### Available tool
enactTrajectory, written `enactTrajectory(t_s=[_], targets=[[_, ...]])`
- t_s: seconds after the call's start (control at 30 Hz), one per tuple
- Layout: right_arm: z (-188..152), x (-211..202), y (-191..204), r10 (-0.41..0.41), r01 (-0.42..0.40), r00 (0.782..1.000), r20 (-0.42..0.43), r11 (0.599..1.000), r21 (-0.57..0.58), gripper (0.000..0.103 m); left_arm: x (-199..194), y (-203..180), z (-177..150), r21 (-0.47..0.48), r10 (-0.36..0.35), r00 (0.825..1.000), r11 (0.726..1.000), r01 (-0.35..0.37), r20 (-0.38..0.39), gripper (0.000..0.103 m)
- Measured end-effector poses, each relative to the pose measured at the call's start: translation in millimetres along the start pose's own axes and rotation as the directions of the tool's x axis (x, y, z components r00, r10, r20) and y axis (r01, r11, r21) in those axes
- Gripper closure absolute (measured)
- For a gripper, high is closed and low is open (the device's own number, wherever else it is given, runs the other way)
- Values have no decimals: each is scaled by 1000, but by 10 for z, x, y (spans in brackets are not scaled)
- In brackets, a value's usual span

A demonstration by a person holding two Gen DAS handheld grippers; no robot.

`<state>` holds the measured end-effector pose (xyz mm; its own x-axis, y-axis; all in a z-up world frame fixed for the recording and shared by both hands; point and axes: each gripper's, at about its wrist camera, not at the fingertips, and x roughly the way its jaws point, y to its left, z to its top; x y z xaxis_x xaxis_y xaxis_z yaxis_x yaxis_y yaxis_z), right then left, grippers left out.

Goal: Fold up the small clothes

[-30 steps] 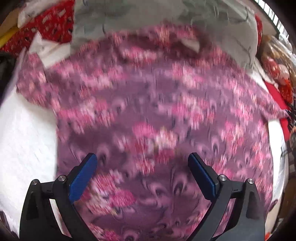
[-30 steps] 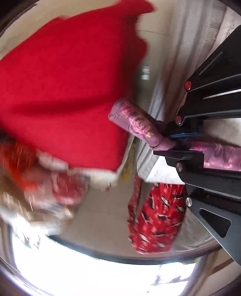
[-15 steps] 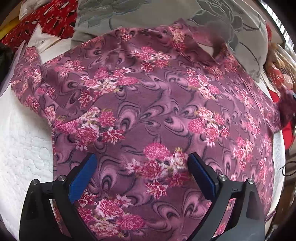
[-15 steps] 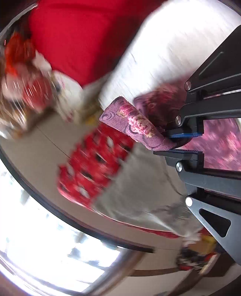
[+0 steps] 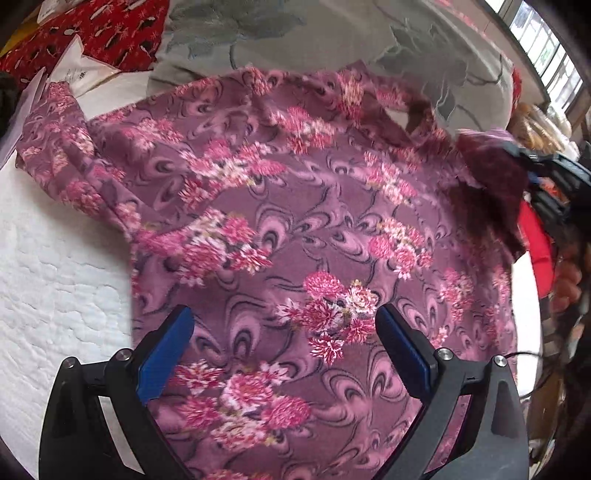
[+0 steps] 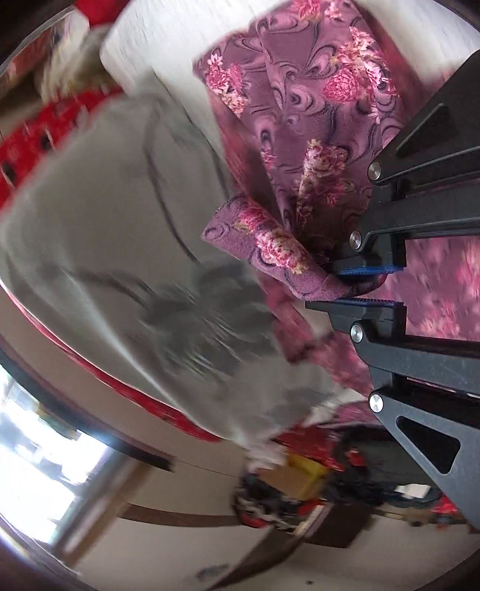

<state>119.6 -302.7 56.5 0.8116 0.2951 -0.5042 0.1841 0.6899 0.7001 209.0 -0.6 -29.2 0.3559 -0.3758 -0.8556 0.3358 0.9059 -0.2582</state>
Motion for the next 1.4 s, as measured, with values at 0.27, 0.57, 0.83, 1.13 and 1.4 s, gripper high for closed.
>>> enactTrajectory(t_s=[0.27, 0.57, 0.83, 1.13, 1.4], targets=[[-640, 683, 747, 75, -92, 983, -170, 991, -92, 91, -436, 273, 11, -7, -7, 997, 1000, 8, 72, 4], [-1303, 784, 596, 33, -48, 916, -399, 998, -27, 70, -115, -8, 124, -62, -76, 997, 995, 76, 10, 4], [-925, -228, -203, -71, 85, 974, -215, 995, 56, 62, 334, -605, 352, -19, -24, 998, 1000, 23, -53, 4], [-623, -896, -1029, -165, 170, 985, -41, 956, 239, 61, 346, -326, 640, -200, -22, 1000, 979, 22, 2, 94], [-458, -641, -1349, -210, 206, 977, -22, 926, 315, 61, 84, -167, 590, -194, 26, 999, 981, -18, 42, 94]])
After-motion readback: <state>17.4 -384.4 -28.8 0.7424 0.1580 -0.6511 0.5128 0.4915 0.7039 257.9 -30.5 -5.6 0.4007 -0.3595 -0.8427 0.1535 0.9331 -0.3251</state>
